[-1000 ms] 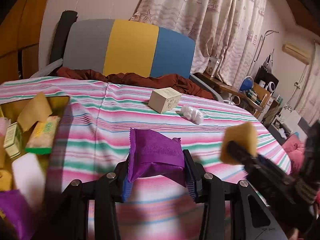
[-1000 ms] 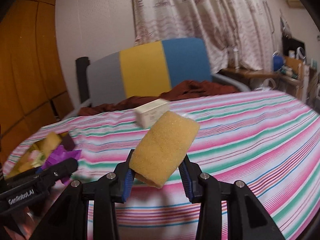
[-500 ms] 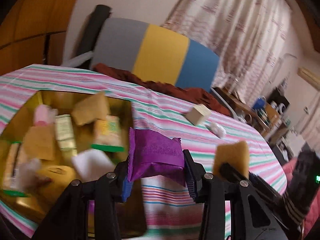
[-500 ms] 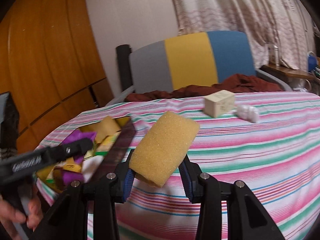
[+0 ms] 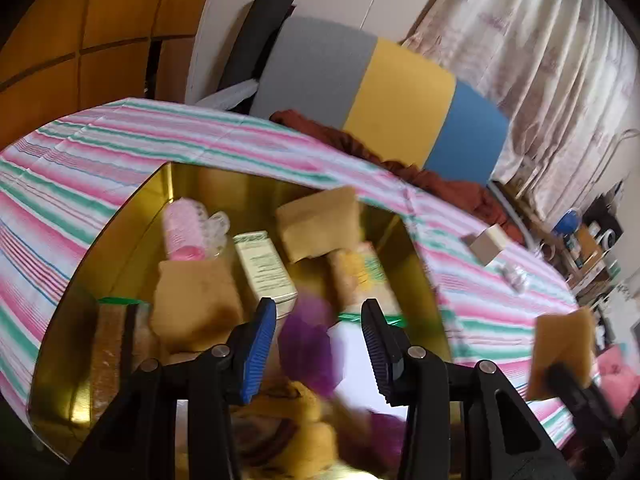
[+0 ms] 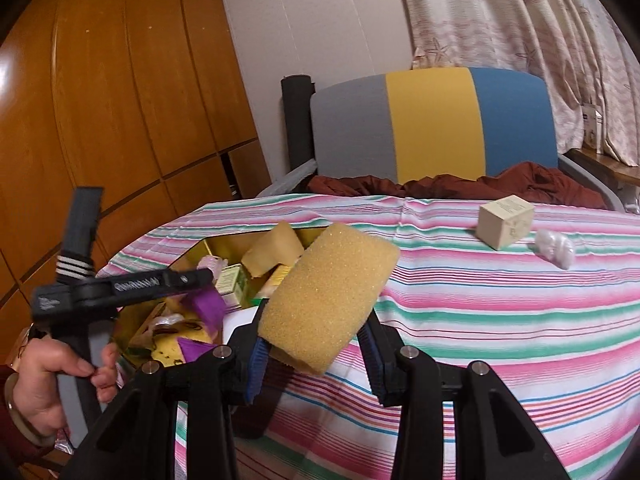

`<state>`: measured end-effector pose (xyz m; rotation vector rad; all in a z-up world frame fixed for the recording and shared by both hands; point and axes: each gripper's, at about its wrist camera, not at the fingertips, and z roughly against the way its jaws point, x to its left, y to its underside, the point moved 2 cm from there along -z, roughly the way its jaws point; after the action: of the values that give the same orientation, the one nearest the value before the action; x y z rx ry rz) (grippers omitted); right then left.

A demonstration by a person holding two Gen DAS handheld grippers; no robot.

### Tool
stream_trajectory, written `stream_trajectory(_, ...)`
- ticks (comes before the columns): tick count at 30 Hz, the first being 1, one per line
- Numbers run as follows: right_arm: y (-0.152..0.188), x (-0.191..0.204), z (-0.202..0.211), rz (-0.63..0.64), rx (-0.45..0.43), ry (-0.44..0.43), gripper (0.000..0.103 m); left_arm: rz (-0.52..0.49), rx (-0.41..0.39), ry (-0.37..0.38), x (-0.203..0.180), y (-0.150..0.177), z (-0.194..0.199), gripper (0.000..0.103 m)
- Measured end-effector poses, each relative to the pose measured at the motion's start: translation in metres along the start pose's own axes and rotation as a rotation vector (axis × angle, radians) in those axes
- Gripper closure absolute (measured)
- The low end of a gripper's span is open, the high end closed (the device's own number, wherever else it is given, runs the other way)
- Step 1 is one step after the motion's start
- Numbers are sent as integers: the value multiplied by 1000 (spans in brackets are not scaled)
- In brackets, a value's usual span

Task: Organize objects
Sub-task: 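Carry the purple packet and sponge to the gold tray, release both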

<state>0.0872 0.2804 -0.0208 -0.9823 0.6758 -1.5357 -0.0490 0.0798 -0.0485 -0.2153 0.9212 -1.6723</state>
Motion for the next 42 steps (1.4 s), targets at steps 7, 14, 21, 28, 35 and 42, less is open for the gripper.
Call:
stream_trajectory(7, -7, 14, -8, 29, 19, -36, 62, 37, 8, -29, 11, 6, 1, 47)
stream_trajectory(14, -27, 35, -44, 88, 128, -162, 62, 78, -128, -83, 18, 3, 41, 11)
stream_trajectory(21, -50, 60, -99, 126, 262, -264, 61, 137, -236, -189, 42, -2, 74, 1)
stream_trajectory(28, -45, 77, -154, 176, 407, -210, 49, 212, -192, -183, 57, 0, 68, 1)
stream_trajectory(35, -47, 63, -134, 152, 336, -158, 47, 210, -206, -195, 54, 4, 69, 1)
stream_trajectory(42, -47, 31, -115, -13, 297, -167, 47, 208, -176, -173, 48, 8, 64, 1)
